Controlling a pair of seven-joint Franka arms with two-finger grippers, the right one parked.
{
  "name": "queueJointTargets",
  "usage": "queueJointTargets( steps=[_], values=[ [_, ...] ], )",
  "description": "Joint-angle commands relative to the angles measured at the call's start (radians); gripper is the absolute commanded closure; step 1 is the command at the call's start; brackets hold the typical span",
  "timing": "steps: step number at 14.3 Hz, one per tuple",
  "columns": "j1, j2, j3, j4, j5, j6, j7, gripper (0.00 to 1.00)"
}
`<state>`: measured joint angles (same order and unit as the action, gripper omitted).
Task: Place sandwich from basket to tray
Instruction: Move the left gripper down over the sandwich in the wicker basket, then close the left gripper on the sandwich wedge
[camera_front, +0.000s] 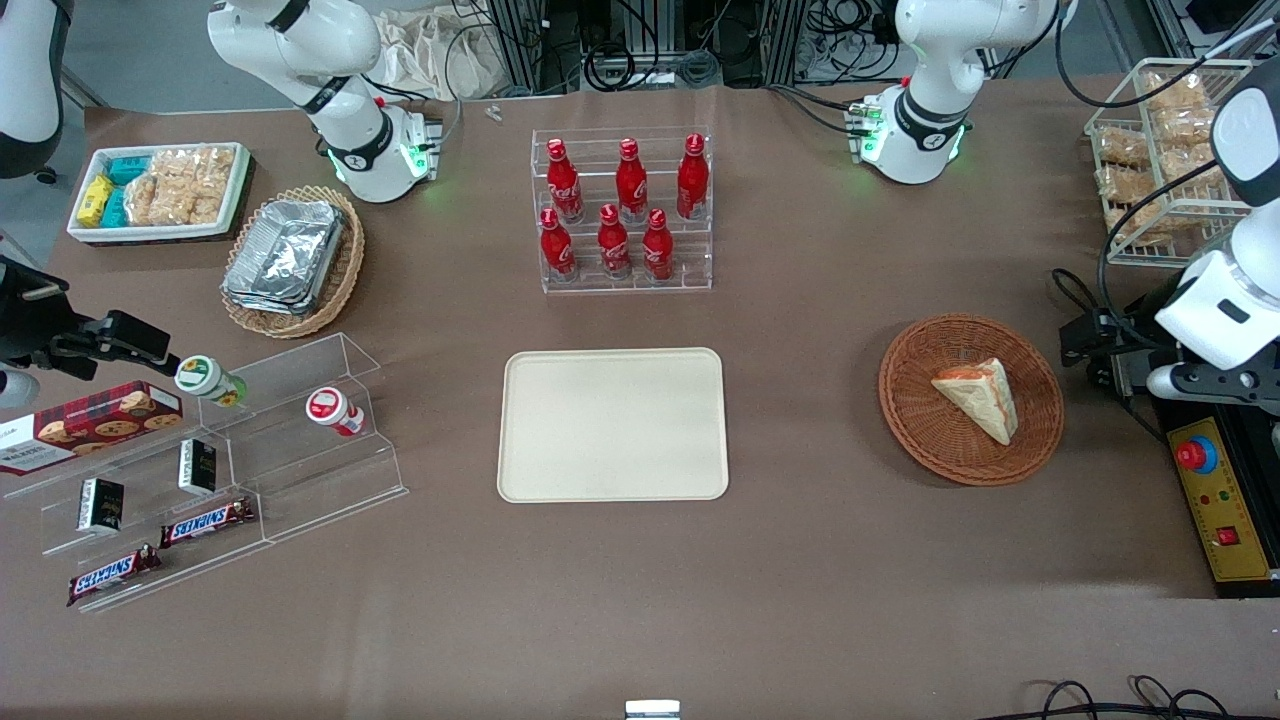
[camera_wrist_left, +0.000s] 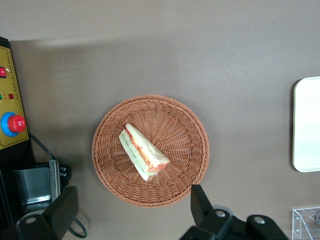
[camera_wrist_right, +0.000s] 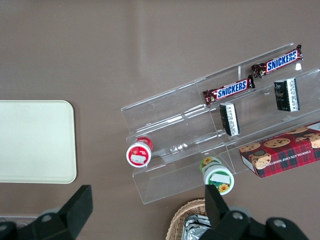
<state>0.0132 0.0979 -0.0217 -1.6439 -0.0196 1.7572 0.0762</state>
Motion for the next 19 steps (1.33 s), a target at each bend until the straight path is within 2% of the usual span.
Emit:
queueJointTargets(
  steps=[1,4,6,8,11,15,19],
  values=[
    [0.002,0.014,-0.001,0.029,0.029,-0.024,-0.051,0.00],
    [0.002,0.035,-0.001,0.041,0.014,-0.028,-0.077,0.00],
    [-0.002,0.049,-0.003,-0.017,0.032,0.000,-0.328,0.00],
    [-0.004,0.020,-0.003,-0.156,0.033,0.144,-0.430,0.00],
    [-0.004,0.019,-0.003,-0.310,0.038,0.293,-0.764,0.00],
    [-0.004,0.064,0.000,-0.505,0.046,0.559,-0.888,0.00],
    [0.001,0.128,0.002,-0.562,0.092,0.624,-1.008,0.00]
  ],
)
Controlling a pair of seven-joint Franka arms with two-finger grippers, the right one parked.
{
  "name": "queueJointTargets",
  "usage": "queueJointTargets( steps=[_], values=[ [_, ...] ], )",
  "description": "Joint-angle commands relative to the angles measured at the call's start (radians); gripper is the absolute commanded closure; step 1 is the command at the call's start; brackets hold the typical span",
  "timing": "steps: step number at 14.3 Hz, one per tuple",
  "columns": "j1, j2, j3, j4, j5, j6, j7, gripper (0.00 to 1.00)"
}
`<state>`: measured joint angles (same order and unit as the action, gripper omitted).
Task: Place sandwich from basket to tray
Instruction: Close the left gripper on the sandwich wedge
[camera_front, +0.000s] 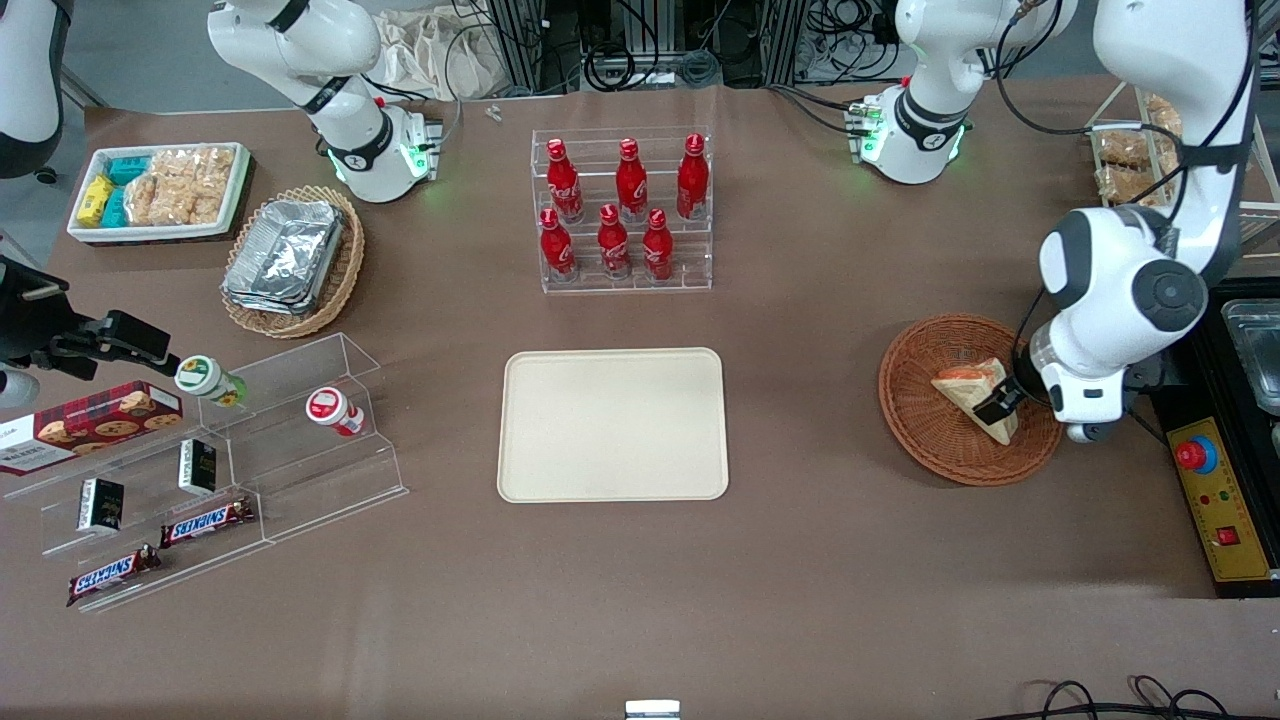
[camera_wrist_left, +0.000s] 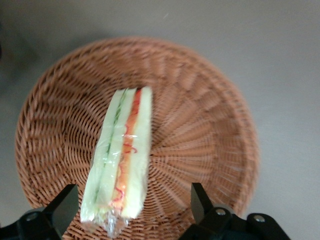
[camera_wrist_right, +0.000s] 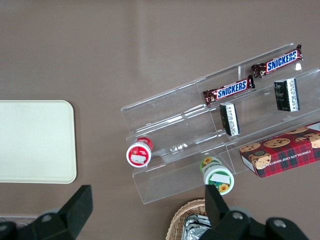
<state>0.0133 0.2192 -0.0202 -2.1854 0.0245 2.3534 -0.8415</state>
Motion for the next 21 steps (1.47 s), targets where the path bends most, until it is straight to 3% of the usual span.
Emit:
queueJointTargets(
  steps=[1,5,6,8,13,17,21],
  values=[
    [0.000,0.011,0.000,-0.027,0.066,0.027,-0.114,0.00],
    [-0.003,0.063,0.000,-0.025,0.072,0.033,-0.148,0.00],
    [-0.003,0.072,0.000,-0.022,0.072,0.036,-0.157,0.19],
    [0.000,0.077,0.000,-0.019,0.072,0.044,-0.183,1.00],
    [-0.004,0.040,-0.003,0.044,0.072,-0.014,-0.258,1.00],
    [-0.006,0.009,-0.010,0.263,0.069,-0.346,-0.238,1.00],
    [-0.006,0.009,-0.036,0.542,0.032,-0.650,-0.092,1.00]
  ],
)
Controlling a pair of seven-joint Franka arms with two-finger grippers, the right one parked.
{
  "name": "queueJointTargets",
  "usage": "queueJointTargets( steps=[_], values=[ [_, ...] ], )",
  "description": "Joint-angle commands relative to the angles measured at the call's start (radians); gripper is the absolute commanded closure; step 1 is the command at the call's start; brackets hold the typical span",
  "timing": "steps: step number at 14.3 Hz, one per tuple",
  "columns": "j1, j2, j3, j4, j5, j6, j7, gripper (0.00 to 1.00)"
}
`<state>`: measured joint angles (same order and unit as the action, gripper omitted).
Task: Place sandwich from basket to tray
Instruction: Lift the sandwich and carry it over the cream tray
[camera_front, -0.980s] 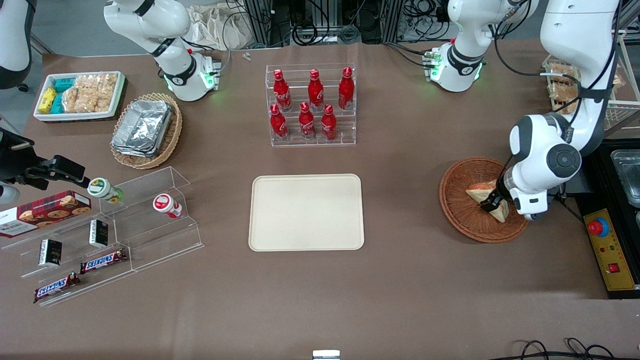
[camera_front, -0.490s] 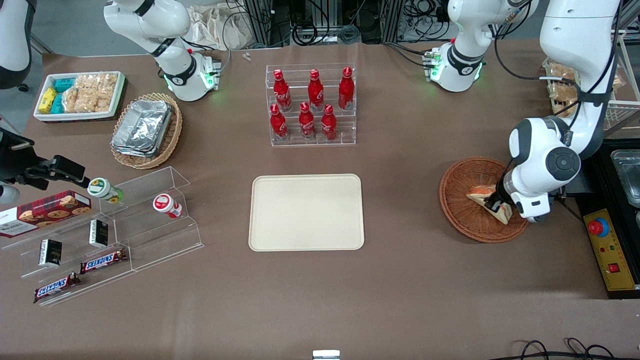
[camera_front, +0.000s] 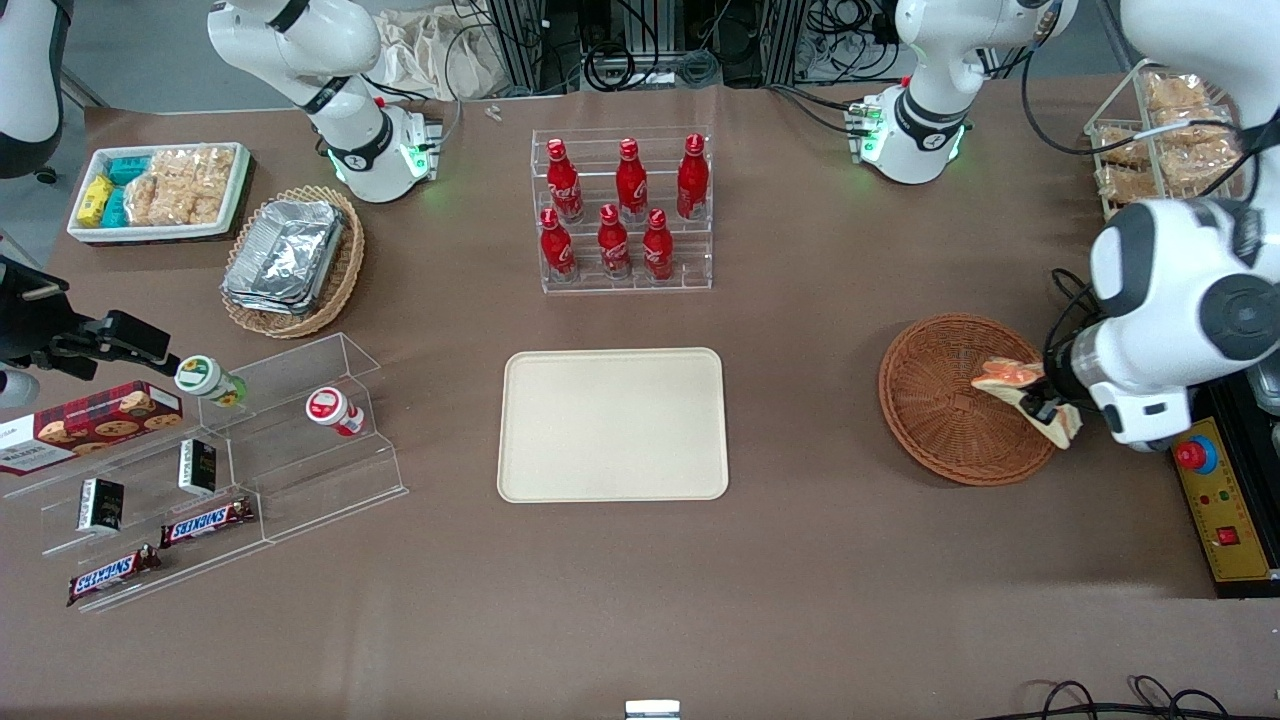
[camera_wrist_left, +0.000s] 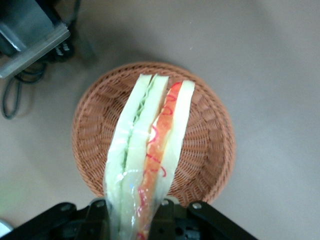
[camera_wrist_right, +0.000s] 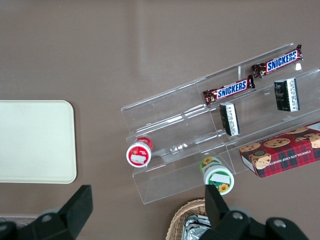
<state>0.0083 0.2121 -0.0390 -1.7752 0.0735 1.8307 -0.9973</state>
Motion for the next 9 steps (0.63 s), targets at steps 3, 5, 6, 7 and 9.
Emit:
queueJointTargets(
  steps=[3,5,6,7,9],
  values=[
    [0.001,0.023,-0.073,0.299,-0.069,-0.259,0.208,1.00],
    [-0.001,0.035,-0.140,0.345,-0.098,-0.274,0.354,1.00],
    [-0.001,0.035,-0.186,0.346,-0.101,-0.272,0.368,1.00],
    [-0.001,0.039,-0.228,0.342,-0.110,-0.254,0.352,1.00],
    [-0.020,0.065,-0.287,0.336,-0.118,-0.178,0.325,1.00]
  ],
)
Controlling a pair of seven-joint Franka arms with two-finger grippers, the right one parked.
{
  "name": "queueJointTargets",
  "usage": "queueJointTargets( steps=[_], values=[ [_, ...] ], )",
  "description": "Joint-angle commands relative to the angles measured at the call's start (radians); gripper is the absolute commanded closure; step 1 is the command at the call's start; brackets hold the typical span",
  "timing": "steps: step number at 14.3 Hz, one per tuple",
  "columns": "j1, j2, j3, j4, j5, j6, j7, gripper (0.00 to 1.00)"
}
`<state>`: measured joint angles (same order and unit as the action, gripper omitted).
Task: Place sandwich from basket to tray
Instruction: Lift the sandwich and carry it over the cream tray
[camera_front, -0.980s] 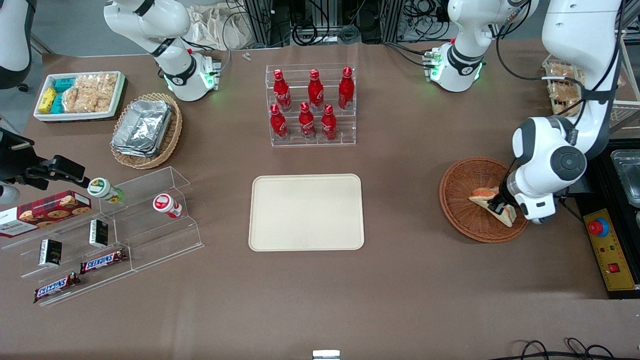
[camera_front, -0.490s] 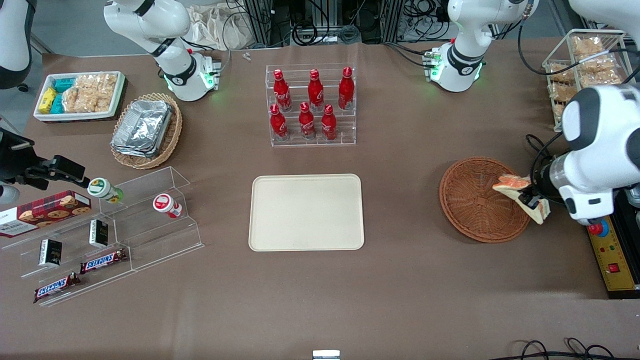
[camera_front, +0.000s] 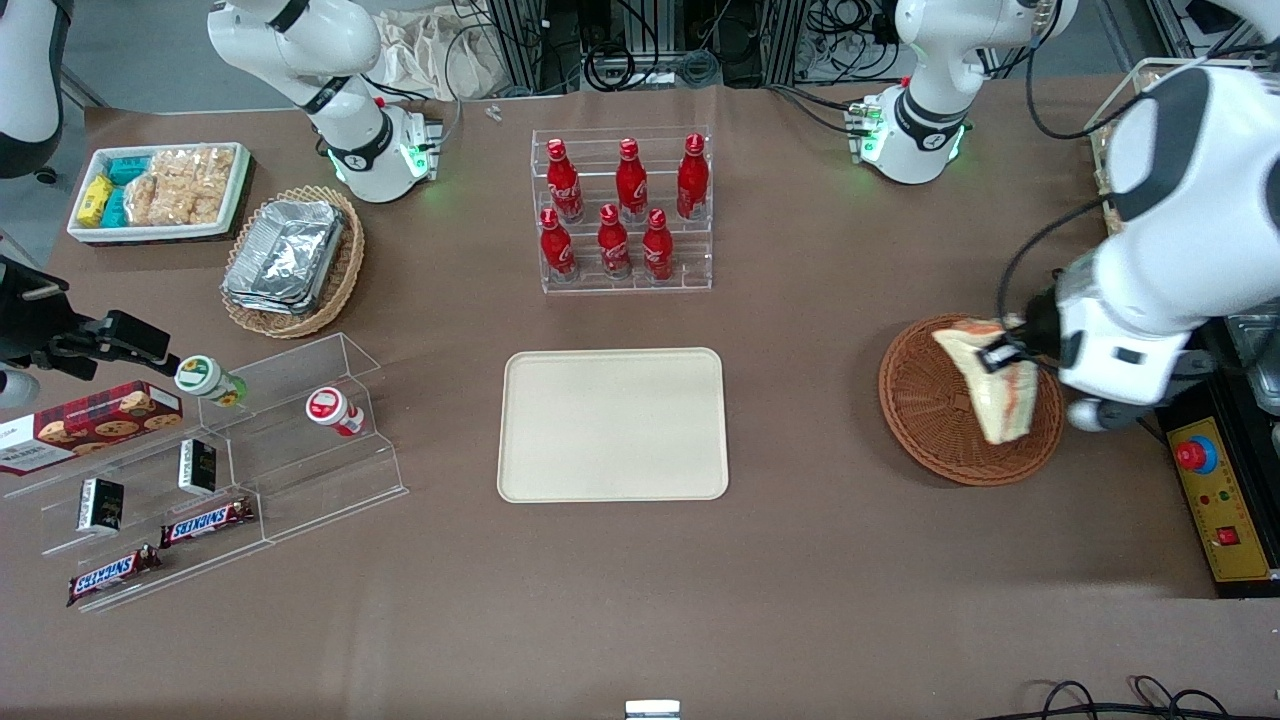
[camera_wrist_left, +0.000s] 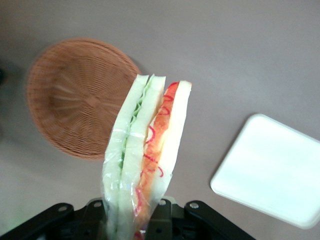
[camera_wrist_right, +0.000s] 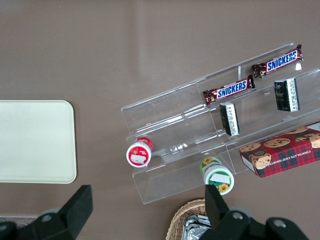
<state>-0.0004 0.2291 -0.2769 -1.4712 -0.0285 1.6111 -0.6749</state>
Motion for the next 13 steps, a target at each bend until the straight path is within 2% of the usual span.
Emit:
queueJointTargets(
  steps=[1,6,7,13],
  values=[
    [-0.035,0.067,-0.057,0.031,-0.014,0.064,0.008,1.00],
    [-0.208,0.245,-0.056,0.026,0.031,0.162,0.002,1.00],
    [-0.223,0.284,-0.056,0.028,0.051,0.199,-0.006,1.00],
    [-0.346,0.441,-0.053,0.028,0.065,0.387,-0.048,1.00]
  ],
)
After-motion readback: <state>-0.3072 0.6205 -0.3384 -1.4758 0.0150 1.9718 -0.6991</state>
